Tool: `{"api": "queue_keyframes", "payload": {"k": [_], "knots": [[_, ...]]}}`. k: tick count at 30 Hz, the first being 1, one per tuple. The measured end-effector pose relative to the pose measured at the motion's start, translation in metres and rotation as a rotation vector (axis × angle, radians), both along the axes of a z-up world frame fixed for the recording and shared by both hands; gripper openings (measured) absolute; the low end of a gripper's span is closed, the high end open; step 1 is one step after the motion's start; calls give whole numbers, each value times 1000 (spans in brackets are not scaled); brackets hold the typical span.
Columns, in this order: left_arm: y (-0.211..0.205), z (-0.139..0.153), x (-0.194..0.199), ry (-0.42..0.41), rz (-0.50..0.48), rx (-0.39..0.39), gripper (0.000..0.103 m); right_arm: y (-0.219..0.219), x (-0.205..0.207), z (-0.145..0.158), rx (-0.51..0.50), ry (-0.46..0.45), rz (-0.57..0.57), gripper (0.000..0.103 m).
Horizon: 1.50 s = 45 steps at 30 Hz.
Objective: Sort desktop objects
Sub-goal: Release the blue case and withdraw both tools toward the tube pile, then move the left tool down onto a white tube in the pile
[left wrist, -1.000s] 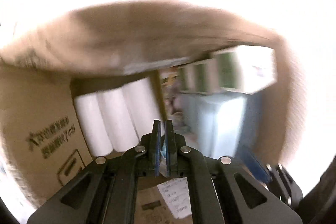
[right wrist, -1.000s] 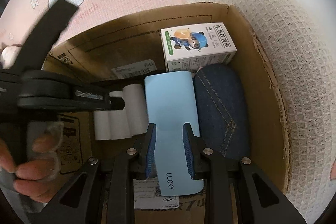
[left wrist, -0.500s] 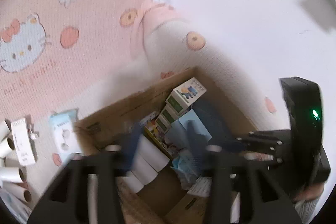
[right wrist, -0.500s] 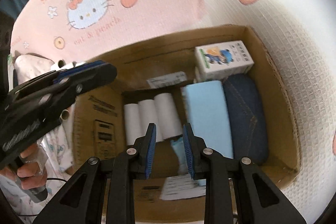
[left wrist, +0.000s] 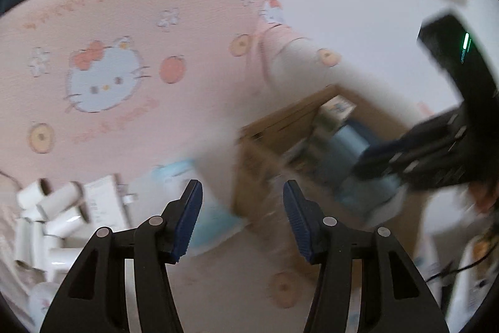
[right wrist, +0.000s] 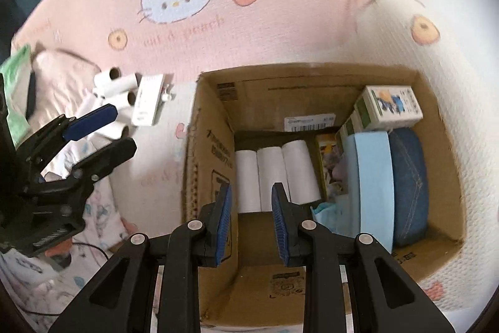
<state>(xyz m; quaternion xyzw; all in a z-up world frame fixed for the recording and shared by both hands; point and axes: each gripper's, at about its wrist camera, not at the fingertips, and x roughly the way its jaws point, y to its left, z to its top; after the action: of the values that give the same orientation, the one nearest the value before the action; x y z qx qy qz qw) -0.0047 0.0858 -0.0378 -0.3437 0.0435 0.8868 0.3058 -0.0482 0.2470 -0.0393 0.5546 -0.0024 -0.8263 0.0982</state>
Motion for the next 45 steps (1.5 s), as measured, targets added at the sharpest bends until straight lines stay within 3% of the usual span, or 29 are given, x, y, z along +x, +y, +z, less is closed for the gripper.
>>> {"api": "queue_keyframes", "payload": {"k": [7, 11, 14, 17, 21, 23, 25, 27, 30, 34, 38, 41, 45], "knots": [[-34, -36, -2, 32, 103, 18, 58, -44, -2, 14, 43, 35, 81, 23], [-57, -64, -6, 55, 183, 47, 58, -76, -1, 18, 76, 99, 144, 23], [-70, -81, -10, 35, 225, 2, 40, -95, 2, 16, 71, 202, 164, 23], [-85, -78, -18, 7, 253, 57, 38, -112, 5, 9, -27, 286, 156, 23], [-115, -72, -31, -21, 393, 99, 36, -132, -3, -8, -96, 272, 171, 23], [-137, -72, -37, -59, 456, 151, 31, -143, -6, -15, -79, 269, 180, 23], [-161, -70, -40, -79, 542, 188, 19, -152, -10, -24, -84, 275, 190, 23], [-183, -61, -37, -16, 658, 166, 16, -161, -16, -36, -114, 257, 198, 23], [-209, -51, -35, 31, 725, 190, 16, -174, -22, -52, -141, 246, 212, 23], [-246, -58, -46, -95, 812, 243, 16, -197, -28, -69, -156, 221, 257, 23], [-274, -69, -63, -227, 840, 269, 16, -226, -36, -82, -176, 205, 330, 23], [-286, -80, -78, -325, 791, 309, 16, -243, -44, -90, -207, 197, 367, 23], [-282, -99, -104, -476, 710, 279, 24, -258, -60, -112, -276, 150, 364, 23]]}}
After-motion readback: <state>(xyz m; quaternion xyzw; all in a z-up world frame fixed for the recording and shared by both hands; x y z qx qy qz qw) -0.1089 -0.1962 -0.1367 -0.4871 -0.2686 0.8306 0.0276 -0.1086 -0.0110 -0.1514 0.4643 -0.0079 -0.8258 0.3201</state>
